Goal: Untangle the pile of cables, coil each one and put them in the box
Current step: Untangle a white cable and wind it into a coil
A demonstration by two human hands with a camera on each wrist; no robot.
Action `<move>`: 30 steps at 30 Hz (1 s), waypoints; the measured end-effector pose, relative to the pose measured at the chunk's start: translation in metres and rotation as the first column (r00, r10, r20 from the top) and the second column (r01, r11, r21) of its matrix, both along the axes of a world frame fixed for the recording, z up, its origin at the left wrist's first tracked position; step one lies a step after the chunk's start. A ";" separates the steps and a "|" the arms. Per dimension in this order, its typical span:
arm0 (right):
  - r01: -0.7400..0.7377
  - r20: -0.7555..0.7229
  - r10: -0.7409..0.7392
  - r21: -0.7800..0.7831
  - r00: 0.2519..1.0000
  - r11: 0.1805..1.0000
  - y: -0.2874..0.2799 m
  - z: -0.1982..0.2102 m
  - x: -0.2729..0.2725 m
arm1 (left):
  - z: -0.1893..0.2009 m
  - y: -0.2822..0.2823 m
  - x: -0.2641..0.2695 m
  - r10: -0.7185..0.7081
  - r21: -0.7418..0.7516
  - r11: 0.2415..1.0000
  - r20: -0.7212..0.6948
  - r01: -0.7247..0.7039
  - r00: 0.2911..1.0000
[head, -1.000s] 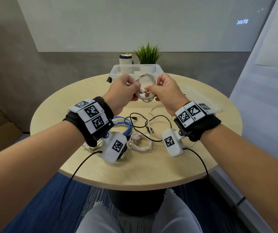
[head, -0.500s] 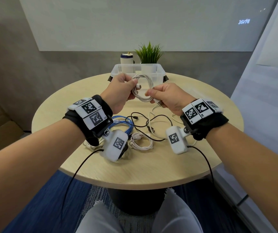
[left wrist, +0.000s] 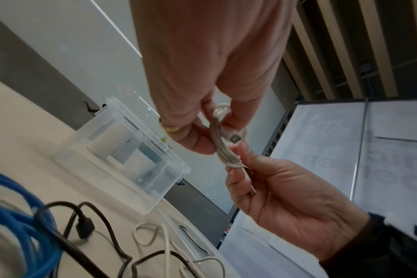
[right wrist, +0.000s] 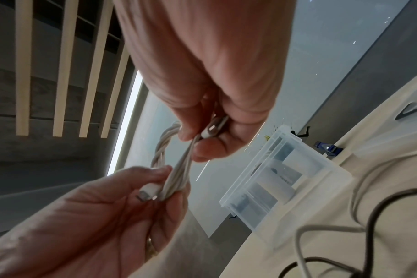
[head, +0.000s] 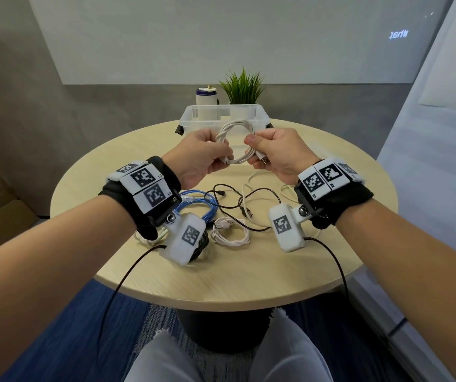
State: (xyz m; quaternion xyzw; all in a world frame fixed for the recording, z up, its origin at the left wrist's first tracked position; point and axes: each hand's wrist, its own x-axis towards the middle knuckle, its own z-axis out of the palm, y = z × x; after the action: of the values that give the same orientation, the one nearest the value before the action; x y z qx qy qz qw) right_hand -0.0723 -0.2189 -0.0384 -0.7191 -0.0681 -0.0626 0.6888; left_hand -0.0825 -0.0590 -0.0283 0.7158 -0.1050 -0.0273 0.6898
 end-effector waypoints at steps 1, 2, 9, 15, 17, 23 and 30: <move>-0.005 0.001 0.005 0.016 1.000 1.000 0.002 0.000 0.000 | -0.001 0.000 0.002 0.034 0.034 0.999 0.006 -0.034 0.999; -0.009 0.006 0.009 0.028 1.000 1.000 0.003 0.000 0.000 | -0.001 0.001 0.003 0.060 0.078 0.995 0.009 -0.061 0.998; 0.050 0.049 -0.044 -0.120 0.998 0.992 0.002 -0.004 0.005 | 0.001 0.004 0.001 -0.059 0.271 0.962 0.106 0.028 0.993; -0.044 0.006 0.048 -0.260 0.999 0.964 0.001 -0.003 0.001 | -0.008 0.002 0.003 -0.060 0.340 0.940 0.084 0.028 0.995; -0.110 0.021 0.123 -0.314 0.992 0.943 0.002 -0.007 -0.002 | -0.006 0.002 0.002 -0.047 0.331 0.943 0.075 0.020 0.996; -0.168 -0.026 0.171 -0.378 0.985 0.910 0.005 -0.008 -0.006 | 0.002 0.006 0.006 0.008 0.435 0.900 0.026 -0.019 1.000; -0.185 -0.053 0.178 -0.327 0.983 0.927 0.003 -0.004 -0.007 | -0.002 0.017 0.004 -0.076 0.554 0.830 0.002 0.062 0.997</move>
State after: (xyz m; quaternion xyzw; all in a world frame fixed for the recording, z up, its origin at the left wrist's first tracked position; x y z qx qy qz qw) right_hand -0.0788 -0.2161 -0.0422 -0.8155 -0.1360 0.0218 0.5621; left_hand -0.0786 -0.0420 -0.0306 0.8808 -0.1263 -0.0730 0.4504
